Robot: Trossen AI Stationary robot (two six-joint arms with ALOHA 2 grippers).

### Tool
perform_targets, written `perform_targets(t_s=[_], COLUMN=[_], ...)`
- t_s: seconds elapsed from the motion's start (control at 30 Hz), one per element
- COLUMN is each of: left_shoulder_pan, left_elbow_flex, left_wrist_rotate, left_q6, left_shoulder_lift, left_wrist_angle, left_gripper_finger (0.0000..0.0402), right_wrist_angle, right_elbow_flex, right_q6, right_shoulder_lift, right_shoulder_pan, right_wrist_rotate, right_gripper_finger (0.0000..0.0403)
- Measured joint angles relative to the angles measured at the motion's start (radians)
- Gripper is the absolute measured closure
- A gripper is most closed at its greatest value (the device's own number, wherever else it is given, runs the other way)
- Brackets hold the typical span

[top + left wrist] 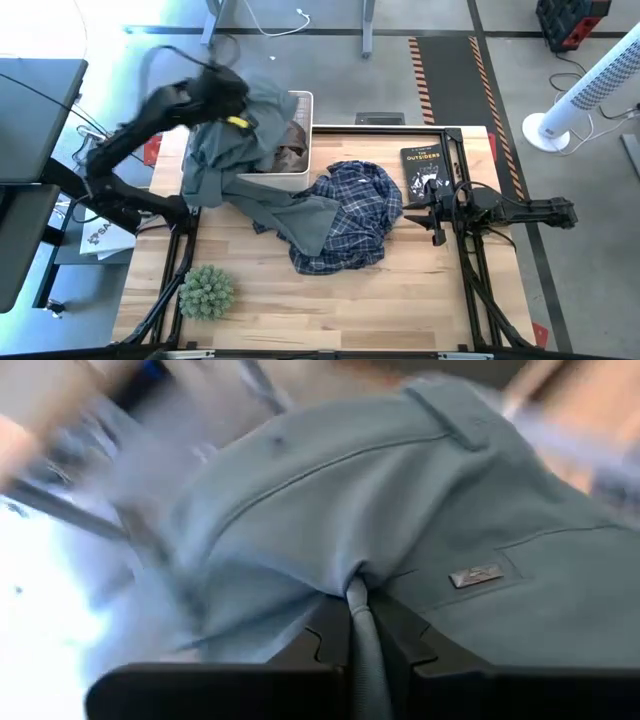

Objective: Sort clothes
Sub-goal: Put the grey pants into the white laundry bin

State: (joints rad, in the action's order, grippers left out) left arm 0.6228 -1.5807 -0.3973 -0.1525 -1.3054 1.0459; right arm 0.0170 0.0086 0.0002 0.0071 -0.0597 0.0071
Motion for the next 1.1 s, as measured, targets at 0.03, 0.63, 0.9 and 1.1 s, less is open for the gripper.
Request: perform_targets(t_s=[0.03, 0.63, 0.9, 1.1], left_shoulder_pan=[0.031, 0.230, 0.150, -0.102], left_elbow_flex=[0.065, 0.174, -0.411, -0.521], left_wrist_rotate=[0.060, 0.317, 0.326, 0.495], left_q6=[-0.005, 0.010, 0.151, 0.123], left_shoulder_lift=[-0.009, -0.284, -0.271, -0.147], left_wrist_angle=[-0.028, 0.144, 0.536, 0.471], left_gripper_finger=[0.0394, 0.0259, 0.0217, 0.0231], right_wrist_angle=[0.000, 0.000, 0.000, 0.000], right_elbow_flex=[0.000, 0.000, 0.000, 0.000], right_q6=[0.000, 0.000, 0.000, 0.000], right_shoulder_lift=[0.000, 0.000, 0.000, 0.000], right_shoulder_pan=[0.000, 0.000, 0.000, 0.000], right_wrist_rotate=[0.000, 0.000, 0.000, 0.000], right_gripper_finger=[0.0291, 0.0291, 0.0291, 0.0291])
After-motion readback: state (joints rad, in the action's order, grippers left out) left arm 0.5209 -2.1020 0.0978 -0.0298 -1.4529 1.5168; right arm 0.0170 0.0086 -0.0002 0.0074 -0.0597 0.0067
